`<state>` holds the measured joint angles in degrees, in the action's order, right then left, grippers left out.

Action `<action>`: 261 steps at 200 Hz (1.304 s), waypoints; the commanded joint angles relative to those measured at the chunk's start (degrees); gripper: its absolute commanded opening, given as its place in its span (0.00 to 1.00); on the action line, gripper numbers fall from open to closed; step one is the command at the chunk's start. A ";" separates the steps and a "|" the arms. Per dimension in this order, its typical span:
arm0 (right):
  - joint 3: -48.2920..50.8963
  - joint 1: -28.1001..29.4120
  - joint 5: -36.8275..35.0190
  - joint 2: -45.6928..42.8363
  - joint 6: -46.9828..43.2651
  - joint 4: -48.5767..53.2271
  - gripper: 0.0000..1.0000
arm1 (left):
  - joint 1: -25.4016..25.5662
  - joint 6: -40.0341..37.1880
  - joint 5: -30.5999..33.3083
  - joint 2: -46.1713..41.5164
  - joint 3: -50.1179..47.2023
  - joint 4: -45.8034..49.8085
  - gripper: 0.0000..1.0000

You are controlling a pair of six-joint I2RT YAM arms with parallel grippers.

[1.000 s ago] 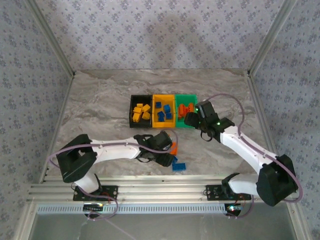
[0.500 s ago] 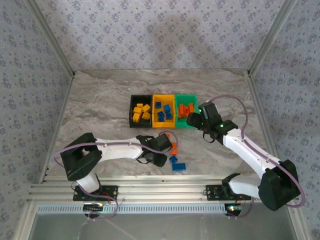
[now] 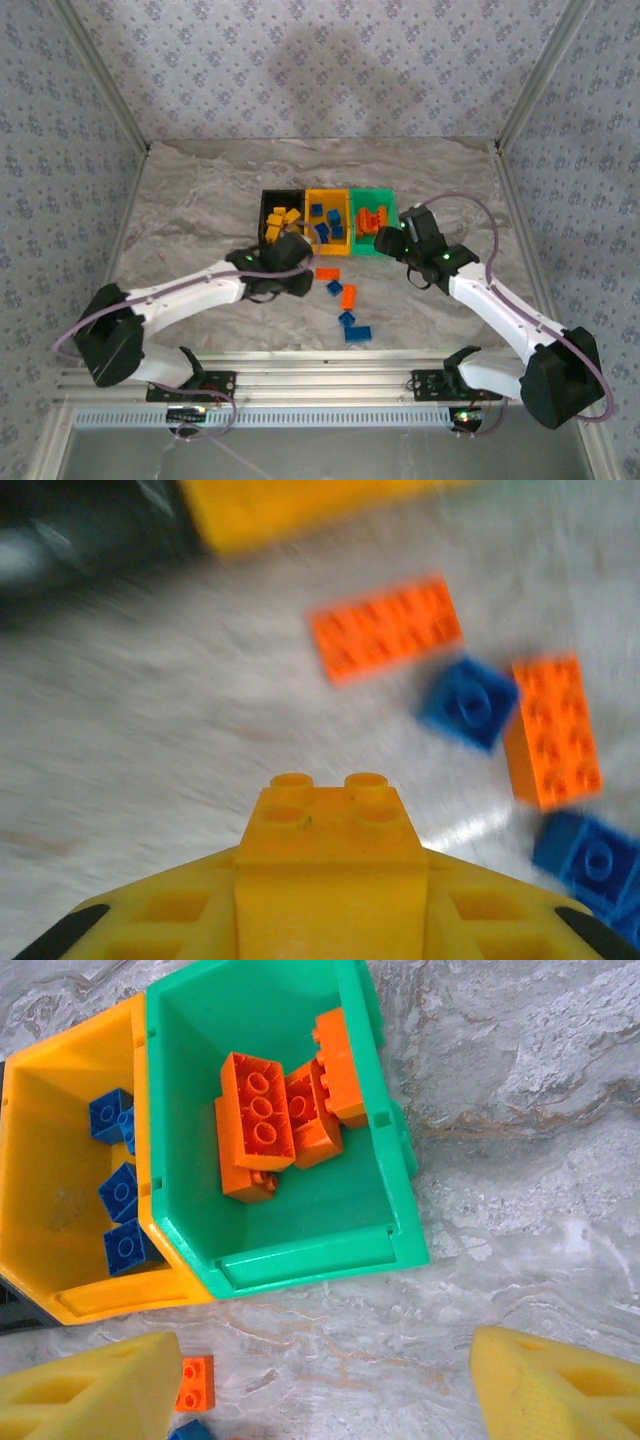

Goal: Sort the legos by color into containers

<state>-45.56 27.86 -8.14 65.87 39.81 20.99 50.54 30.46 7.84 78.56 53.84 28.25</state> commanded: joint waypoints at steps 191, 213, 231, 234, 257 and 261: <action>6.11 9.86 1.66 -1.65 2.55 -0.05 0.79 | -19.24 1.47 3.83 16.13 17.81 -13.24 0.77; 5.86 11.55 1.90 0.56 2.30 -0.73 0.79 | -17.44 1.97 2.64 9.32 14.58 -14.25 0.91; 5.49 13.39 2.14 2.84 1.77 -1.53 0.79 | -15.63 3.16 1.14 2.93 10.35 -15.52 1.00; 5.36 13.73 2.09 3.35 1.76 -1.50 0.79 | -15.28 3.29 0.87 1.85 9.42 -15.73 1.00; 4.07 16.27 1.54 6.88 1.48 -0.61 0.78 | -12.28 4.79 1.05 -6.76 2.71 -16.00 1.00; 3.92 16.68 1.26 7.57 1.64 -0.24 0.78 | -11.76 5.06 1.35 -8.20 1.67 -15.83 1.00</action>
<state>-40.01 42.35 -6.42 70.43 41.17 19.73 36.38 33.47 10.04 77.10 61.28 13.04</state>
